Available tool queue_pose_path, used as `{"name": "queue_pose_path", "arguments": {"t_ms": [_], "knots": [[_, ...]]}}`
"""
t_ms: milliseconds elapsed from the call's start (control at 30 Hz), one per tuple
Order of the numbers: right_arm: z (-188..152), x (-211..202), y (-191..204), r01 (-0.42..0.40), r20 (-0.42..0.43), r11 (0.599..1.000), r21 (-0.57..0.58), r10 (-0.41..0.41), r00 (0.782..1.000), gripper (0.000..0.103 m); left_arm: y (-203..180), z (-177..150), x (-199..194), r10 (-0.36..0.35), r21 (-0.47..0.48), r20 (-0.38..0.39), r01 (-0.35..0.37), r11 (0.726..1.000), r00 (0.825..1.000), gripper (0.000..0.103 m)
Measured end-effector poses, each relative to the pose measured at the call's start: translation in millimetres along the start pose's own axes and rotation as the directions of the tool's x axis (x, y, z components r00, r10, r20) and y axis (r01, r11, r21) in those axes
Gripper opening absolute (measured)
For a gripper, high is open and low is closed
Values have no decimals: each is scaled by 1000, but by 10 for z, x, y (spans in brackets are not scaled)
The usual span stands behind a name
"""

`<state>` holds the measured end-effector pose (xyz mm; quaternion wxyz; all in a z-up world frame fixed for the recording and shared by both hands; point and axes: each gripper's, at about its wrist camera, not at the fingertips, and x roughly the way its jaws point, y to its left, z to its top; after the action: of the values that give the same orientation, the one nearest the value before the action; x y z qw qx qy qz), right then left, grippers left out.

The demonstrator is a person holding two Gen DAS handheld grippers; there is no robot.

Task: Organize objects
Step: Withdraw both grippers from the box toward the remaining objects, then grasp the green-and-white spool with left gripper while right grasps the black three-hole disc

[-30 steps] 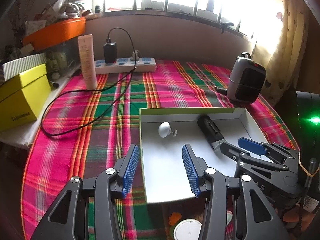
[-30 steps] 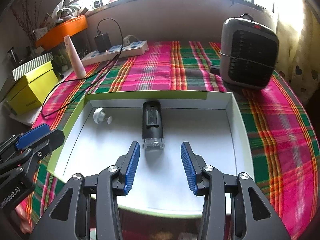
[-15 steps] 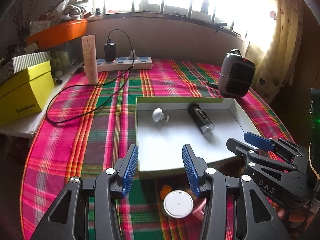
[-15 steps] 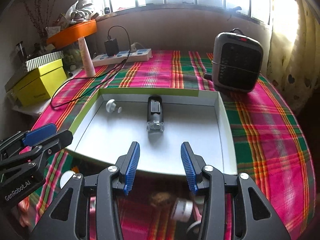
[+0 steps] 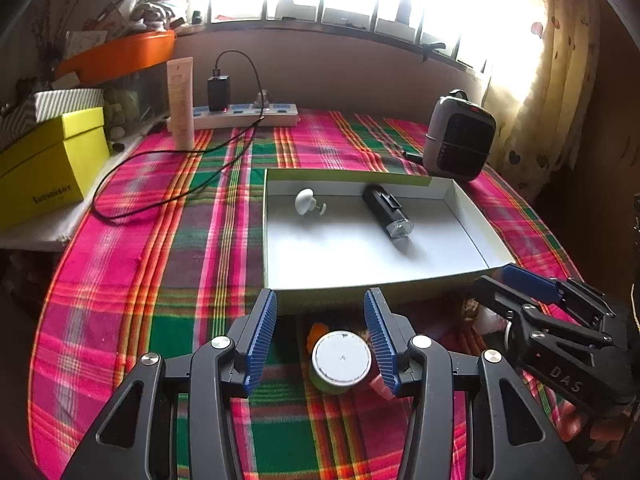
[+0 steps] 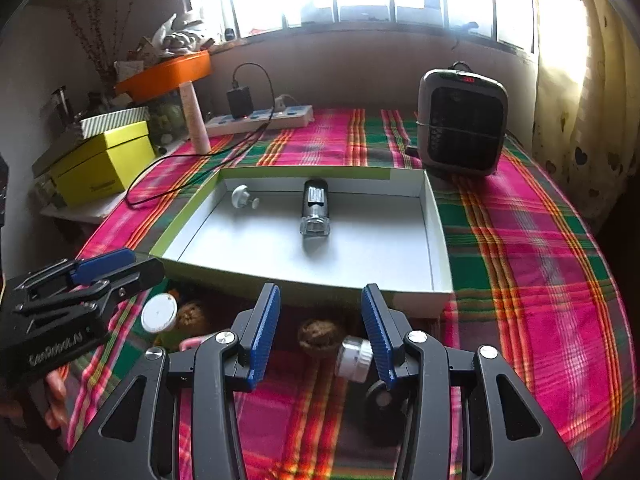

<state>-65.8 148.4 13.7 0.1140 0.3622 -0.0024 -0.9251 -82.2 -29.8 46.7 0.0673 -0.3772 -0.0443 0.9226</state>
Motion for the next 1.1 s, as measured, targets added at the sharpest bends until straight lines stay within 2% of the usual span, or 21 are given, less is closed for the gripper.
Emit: {"name": "queue_pose_path", "arguments": {"t_ms": [467, 633, 1000, 1100], "knots": [[-243, -131, -243, 40, -11, 999, 22, -39, 999, 44, 165, -254, -2, -23, -57, -43, 21, 998, 999, 45], [-314, -153, -329, 56, -23, 998, 36, -55, 998, 44, 208, -297, 10, -38, -71, -47, 35, 997, 998, 48], [-395, -140, -410, 66, -52, 997, 45, -64, 997, 44, 236, -347, -11, -70, -78, -50, 66, 995, 996, 49], [-409, -124, -444, 59, -59, 997, 52, -56, 997, 50, 239, -346, -8, -75, -78, -50, 71, 994, 996, 49]]}}
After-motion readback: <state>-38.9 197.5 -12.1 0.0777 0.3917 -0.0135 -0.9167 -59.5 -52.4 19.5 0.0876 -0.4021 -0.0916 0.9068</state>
